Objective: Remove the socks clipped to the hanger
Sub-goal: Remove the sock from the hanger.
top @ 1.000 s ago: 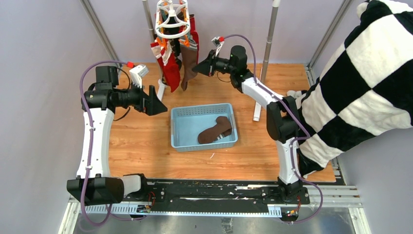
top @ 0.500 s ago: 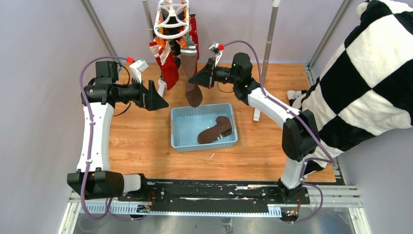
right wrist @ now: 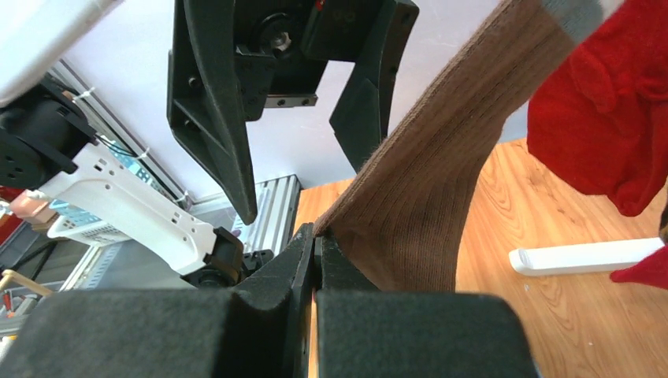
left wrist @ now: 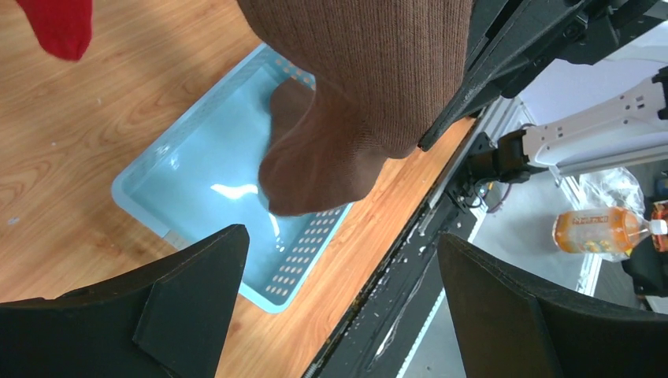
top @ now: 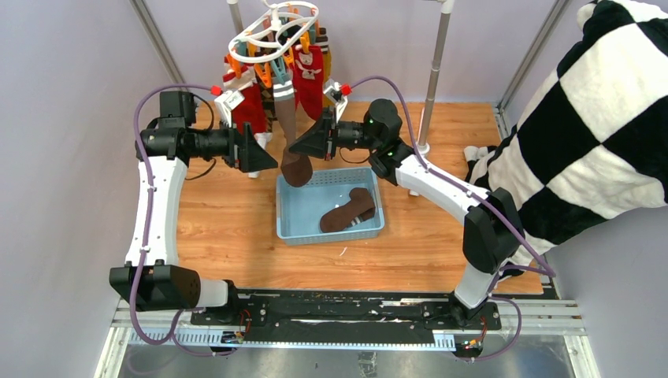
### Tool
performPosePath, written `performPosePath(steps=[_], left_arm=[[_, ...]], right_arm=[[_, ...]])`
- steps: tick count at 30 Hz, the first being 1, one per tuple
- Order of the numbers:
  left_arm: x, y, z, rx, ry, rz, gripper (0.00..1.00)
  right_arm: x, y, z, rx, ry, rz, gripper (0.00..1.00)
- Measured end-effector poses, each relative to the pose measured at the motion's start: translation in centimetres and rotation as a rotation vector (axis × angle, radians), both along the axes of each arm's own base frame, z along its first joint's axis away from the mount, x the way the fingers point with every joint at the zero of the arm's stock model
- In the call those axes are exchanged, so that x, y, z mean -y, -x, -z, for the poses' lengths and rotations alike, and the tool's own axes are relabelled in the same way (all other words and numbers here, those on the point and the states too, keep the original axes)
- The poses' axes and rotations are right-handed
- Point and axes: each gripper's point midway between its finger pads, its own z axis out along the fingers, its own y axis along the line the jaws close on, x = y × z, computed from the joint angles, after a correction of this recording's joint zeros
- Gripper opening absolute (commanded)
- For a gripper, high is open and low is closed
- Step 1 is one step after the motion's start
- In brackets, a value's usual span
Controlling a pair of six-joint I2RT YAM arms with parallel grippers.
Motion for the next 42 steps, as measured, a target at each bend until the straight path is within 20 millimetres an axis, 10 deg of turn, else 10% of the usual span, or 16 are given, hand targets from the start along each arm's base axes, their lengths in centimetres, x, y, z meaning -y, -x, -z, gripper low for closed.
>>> performPosePath(steps=[16,26,30,37,42], left_arm=[[2.0,2.0,1.5,-0.055,0.073,0.115,0.82],[2.2,2.1,1.8,-0.031,0.054,0.135,0.00],[1.8,1.7,2.4,-0.021,0.011,0.117,0.00],[1.3,1.5,2.8,-0.005,-0.040,0.089,0.00],[1.0,1.5,2.9,0.005,-0.064,0.071,0.00]], right_arm=[[-1.5,1.7,-3.8,-0.129,-0.137,-0.061,0.06],[-2.3,1.2,-3.1,-0.216,-0.137,-0.045,0.25],[-2.7,0.0,-2.1,-0.257,-0.103,0.016,0.32],[-3.0,-3.1,-1.2,-0.286,0.010,0.197,0.74],[-2.1,-5.5,-3.4,-0.204,0.048,0.356,0.79]])
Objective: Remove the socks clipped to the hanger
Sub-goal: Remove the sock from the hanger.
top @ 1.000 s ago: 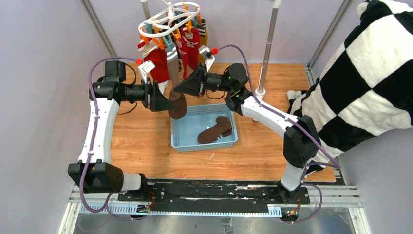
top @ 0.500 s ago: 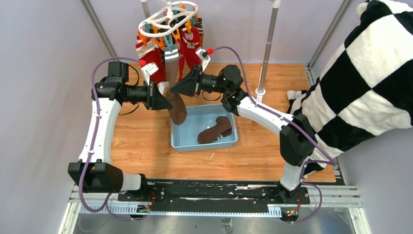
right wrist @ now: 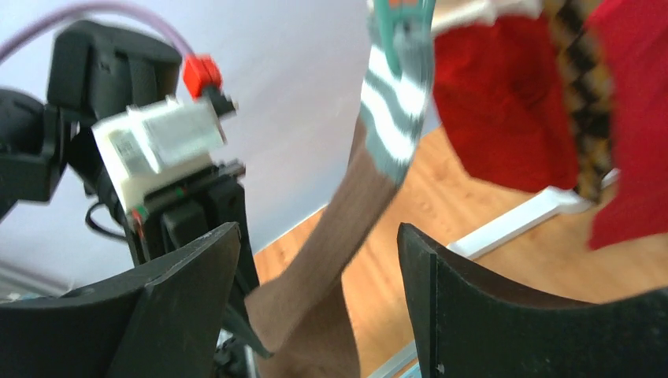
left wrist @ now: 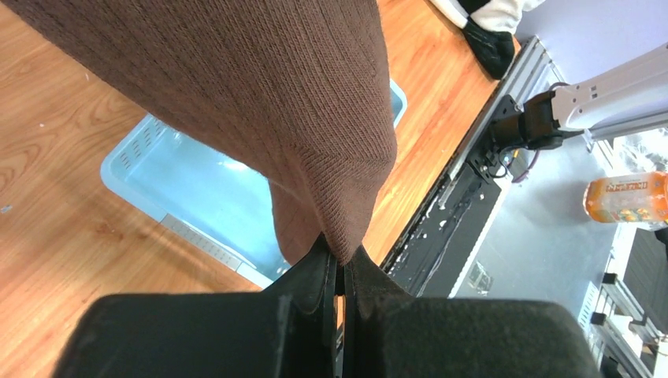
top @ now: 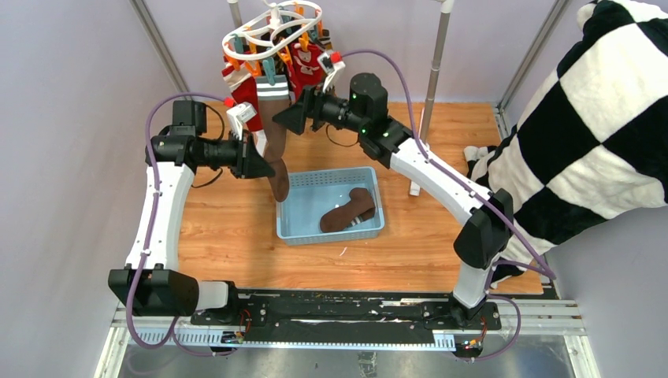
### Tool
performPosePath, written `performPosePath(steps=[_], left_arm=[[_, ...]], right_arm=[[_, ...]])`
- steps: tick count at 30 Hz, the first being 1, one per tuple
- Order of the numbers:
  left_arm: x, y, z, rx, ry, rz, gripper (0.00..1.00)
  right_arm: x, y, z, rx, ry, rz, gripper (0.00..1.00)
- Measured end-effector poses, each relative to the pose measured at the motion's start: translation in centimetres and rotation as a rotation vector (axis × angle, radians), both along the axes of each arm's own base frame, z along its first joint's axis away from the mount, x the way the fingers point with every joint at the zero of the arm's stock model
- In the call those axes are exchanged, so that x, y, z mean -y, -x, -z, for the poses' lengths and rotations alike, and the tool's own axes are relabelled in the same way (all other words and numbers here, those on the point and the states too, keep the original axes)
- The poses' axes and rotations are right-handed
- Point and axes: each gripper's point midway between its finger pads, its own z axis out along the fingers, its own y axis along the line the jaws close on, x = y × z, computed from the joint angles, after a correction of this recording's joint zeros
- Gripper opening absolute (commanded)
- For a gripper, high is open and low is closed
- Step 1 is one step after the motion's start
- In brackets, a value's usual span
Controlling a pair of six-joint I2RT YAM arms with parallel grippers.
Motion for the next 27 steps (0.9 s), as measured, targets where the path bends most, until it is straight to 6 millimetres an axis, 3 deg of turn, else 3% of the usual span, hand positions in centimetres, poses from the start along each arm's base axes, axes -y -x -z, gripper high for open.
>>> performPosePath(steps=[6,9,12,21,27], left_arm=[[0.5,0.3,0.1,0.003,-0.020,0.014,0.00],[0.6,0.4,0.1,0.006,-0.024,0.015,0.00],[0.7,0.5,0.1,0.007,-0.025,0.018,0.00],[0.8,0.7,-0.5,0.020,-0.024,0.017,0.00],[0.8,0.7,-0.7,0.020,-0.025,0.011,0.00]], right_arm=[[0.7,-2.4,-5.9,0.136,-0.013,0.112,0.80],[0.3,-3.4,-7.4,0.166,-0.033,0.128,0.82],[-0.4,-4.7,-7.1,0.165,-0.030,0.136,0.82],[-1.7,-8.5,-3.3,0.096,0.005,0.161,0.79],[-1.1,-9.7,-5.4,0.089,-0.082,0.173,0.74]])
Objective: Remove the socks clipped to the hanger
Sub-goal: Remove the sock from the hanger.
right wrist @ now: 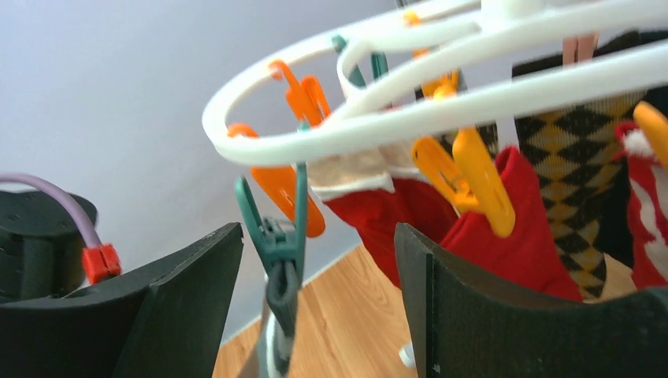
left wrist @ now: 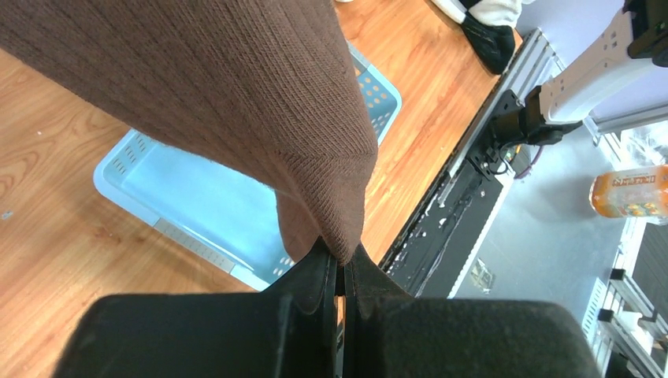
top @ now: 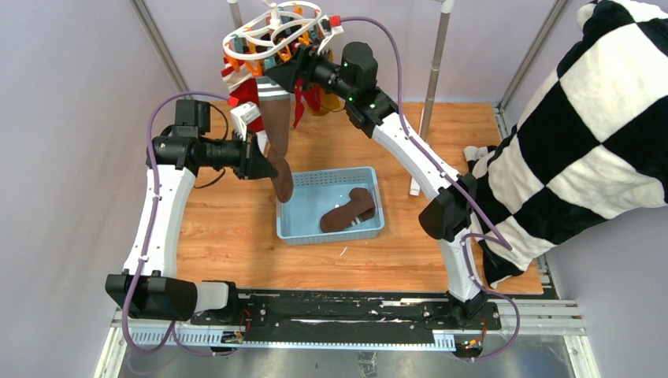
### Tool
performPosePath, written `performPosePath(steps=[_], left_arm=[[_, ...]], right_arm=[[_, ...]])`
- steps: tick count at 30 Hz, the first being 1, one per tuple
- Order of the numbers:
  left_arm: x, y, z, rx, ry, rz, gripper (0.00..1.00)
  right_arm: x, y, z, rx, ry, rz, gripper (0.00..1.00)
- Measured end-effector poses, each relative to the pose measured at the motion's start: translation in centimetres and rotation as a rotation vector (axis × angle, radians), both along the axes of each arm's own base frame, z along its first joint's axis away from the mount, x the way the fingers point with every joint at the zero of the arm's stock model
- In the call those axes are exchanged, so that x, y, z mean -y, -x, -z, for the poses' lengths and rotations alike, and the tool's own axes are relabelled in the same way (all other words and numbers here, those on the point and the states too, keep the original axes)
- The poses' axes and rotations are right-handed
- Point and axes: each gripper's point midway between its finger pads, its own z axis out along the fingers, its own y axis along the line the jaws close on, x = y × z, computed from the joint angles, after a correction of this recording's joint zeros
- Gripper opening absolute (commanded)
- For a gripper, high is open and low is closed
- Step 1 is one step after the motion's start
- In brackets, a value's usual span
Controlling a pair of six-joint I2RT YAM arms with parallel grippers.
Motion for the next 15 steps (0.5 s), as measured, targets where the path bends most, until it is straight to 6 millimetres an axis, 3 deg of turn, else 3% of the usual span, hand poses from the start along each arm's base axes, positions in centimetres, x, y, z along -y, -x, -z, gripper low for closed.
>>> performPosePath(steps=[5,15], left_arm=[[0.0,-0.1,-0.1,0.005,-0.002,-0.003,0.00],[0.0,-0.1,-0.3,0.011,-0.010,-0.006,0.00]], right_arm=[[0.1,-0.6,-2.2,0.031,-0.082,-0.013,0.71],[-1.0,-1.5,-1.1,0.002,-0.130,-0.061,0.67]])
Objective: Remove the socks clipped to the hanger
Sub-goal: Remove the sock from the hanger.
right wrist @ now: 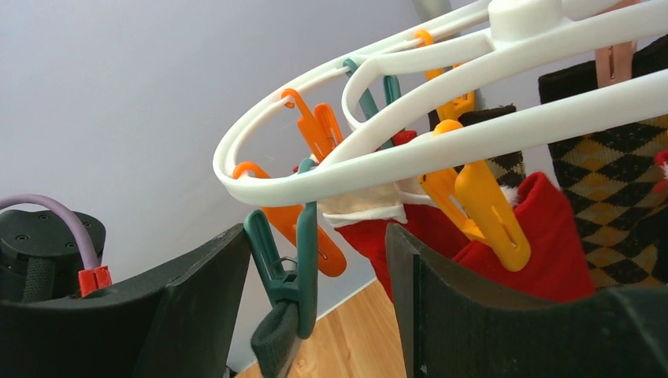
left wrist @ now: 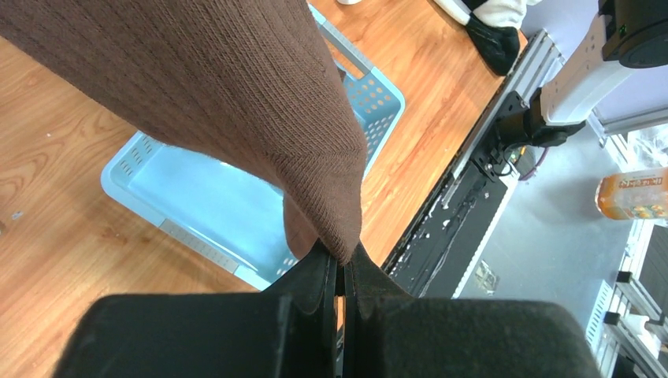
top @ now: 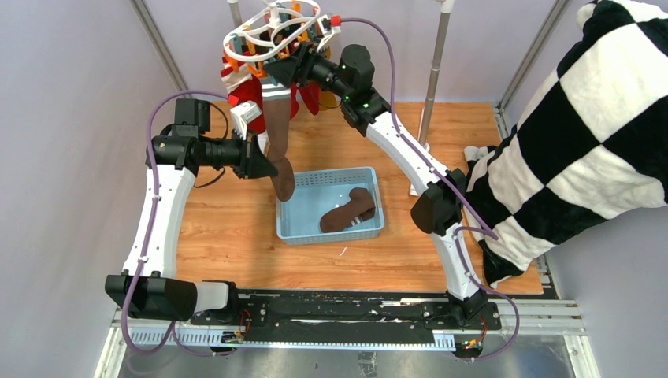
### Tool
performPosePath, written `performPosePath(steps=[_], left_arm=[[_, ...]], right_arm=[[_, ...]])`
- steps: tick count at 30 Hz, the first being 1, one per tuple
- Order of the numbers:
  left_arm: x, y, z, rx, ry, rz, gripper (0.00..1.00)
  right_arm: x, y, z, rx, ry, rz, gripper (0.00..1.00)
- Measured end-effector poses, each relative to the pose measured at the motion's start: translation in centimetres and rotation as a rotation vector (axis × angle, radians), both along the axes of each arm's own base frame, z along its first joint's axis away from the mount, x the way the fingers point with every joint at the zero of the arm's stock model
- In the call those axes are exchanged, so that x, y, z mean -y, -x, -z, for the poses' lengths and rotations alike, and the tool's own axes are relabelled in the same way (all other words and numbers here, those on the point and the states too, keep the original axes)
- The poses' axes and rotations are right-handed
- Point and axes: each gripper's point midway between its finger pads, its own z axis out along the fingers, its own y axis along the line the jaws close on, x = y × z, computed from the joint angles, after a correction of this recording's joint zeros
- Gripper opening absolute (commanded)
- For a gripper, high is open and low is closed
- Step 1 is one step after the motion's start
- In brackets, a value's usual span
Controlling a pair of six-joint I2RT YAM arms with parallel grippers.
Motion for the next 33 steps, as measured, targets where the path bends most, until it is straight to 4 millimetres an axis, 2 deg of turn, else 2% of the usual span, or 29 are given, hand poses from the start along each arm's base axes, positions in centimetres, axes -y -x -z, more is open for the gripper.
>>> performPosePath(steps=[5,8,12,18,24,33], left_arm=[[0.0,0.0,0.0,0.002,-0.002,-0.002,0.00],[0.0,0.0,0.0,0.003,-0.003,-0.002,0.00],[-0.1,-0.1,0.1,0.003,-0.011,-0.008,0.00],[-0.2,-0.2,0.1,0.006,-0.017,-0.013,0.00],[-0.2,-0.3,-0.1,0.012,-0.018,-0.014,0.00],[-0.2,-0.3,-0.1,0.014,-0.027,-0.018,0.00]], right_arm=[[-0.1,0.3,-0.5,0.003,-0.024,-0.018,0.63],[0.0,0.5,-1.2,0.016,-0.043,-0.025,0.71],[0.0,0.8,-1.7,0.032,-0.054,-0.035,0.77],[-0.3,0.8,-1.2,0.052,-0.037,-0.031,0.72],[-0.5,1.0,-1.3,0.084,-0.027,-0.026,0.57],[-0.2,1.1,-2.4,0.115,-0.047,-0.015,0.15]])
